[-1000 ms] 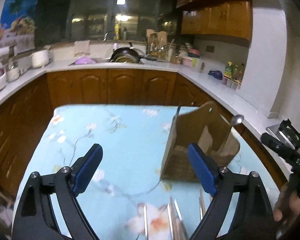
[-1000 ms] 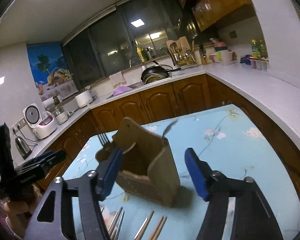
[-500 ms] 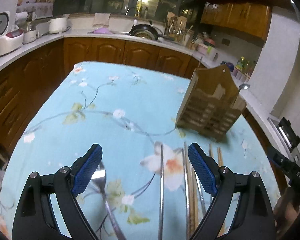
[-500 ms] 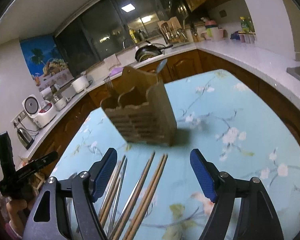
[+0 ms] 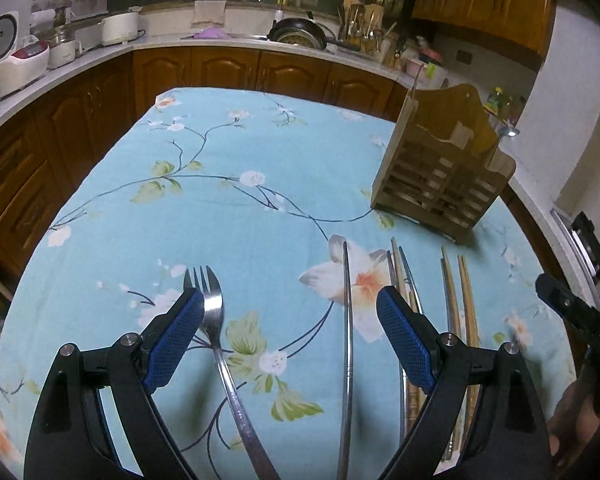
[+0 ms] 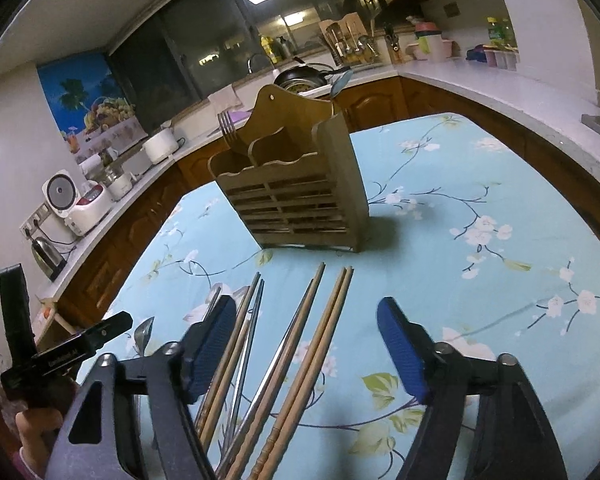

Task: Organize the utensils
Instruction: 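Grasp a wooden chopstick with the right gripper while the left grasps a metal chopstick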

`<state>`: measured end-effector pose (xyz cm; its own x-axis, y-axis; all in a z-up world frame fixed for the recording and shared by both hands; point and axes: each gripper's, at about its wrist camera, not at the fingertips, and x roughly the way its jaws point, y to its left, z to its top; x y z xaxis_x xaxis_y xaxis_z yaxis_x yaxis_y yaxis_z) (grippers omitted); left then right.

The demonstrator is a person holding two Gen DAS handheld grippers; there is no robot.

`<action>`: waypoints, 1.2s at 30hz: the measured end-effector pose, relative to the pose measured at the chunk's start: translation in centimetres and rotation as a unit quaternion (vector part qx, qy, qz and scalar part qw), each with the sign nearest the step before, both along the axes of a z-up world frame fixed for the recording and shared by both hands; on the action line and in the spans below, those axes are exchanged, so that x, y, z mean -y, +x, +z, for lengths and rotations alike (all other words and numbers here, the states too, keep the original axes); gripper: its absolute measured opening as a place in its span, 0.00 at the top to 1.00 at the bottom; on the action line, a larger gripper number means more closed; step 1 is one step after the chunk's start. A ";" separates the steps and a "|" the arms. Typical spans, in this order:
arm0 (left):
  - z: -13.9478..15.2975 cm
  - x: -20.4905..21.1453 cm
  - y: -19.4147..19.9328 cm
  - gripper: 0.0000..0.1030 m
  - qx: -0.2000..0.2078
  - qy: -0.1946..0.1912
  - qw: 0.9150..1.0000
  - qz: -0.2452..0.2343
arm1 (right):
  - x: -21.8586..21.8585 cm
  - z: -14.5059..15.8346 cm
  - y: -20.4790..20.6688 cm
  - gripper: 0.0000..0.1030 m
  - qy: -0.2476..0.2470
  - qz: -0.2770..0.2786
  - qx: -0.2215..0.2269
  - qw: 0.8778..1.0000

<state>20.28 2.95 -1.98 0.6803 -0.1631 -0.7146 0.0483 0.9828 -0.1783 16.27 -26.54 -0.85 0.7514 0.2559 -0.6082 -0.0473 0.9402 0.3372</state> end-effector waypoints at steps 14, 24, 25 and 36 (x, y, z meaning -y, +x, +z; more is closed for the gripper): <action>-2.4 3.5 4.3 0.32 -0.064 0.047 0.996 -0.050 | -0.5 -3.8 4.4 0.79 -0.034 -0.007 -0.083 0.996; -3.6 5.8 7.4 0.48 -0.086 0.068 0.991 -0.077 | -0.8 -6.0 6.9 0.83 -0.036 -0.005 -0.117 0.993; -3.9 6.0 7.7 0.51 -0.090 0.071 0.990 -0.082 | -0.9 -6.2 7.0 0.84 -0.039 -0.005 -0.120 0.992; -4.9 8.3 8.8 0.83 -0.086 0.110 0.985 -0.105 | -2.1 -6.3 9.1 0.92 -0.100 -0.006 -0.117 0.988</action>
<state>29.08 -5.36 -6.87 0.5132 -0.1151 -0.8505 0.2424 0.9701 0.0150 25.32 -24.45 -7.15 0.5864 0.1049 -0.8032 0.0226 0.9891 0.1456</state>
